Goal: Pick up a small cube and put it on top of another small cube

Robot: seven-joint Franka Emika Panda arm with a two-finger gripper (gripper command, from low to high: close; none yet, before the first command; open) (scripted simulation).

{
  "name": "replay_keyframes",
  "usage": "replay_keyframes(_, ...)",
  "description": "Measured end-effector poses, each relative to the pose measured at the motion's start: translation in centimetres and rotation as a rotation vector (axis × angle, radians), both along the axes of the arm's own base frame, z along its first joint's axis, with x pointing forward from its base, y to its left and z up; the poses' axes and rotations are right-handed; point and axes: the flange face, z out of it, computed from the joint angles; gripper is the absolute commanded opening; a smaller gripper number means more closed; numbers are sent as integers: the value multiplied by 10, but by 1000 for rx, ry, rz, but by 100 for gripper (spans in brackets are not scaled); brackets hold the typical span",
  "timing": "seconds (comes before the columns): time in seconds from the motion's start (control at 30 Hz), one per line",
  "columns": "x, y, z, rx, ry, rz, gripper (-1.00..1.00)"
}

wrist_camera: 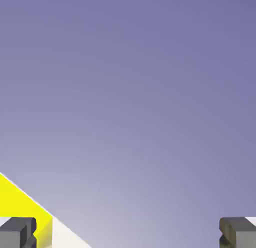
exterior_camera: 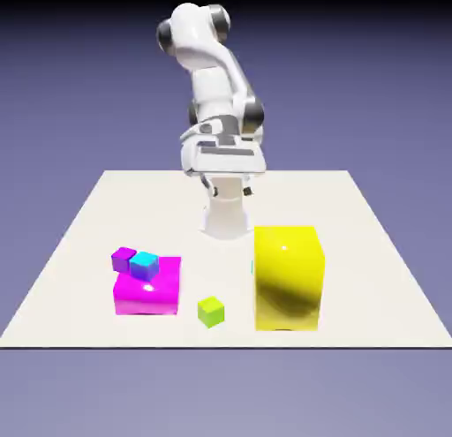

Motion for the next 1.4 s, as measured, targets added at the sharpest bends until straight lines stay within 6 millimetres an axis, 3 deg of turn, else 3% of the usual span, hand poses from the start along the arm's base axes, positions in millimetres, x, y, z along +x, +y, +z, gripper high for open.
replay_keyframes(0.47,26,-8,-74,-238,101,475,0)
replay_keyframes(0.83,37,-12,-155,-435,214,884,0)
replay_keyframes(1.2,32,-25,-241,-630,364,1329,0)
replay_keyframes(1.27,32,-25,-242,-634,368,1339,0)
replay_keyframes(1.4,35,-27,-279,-634,362,1333,0)
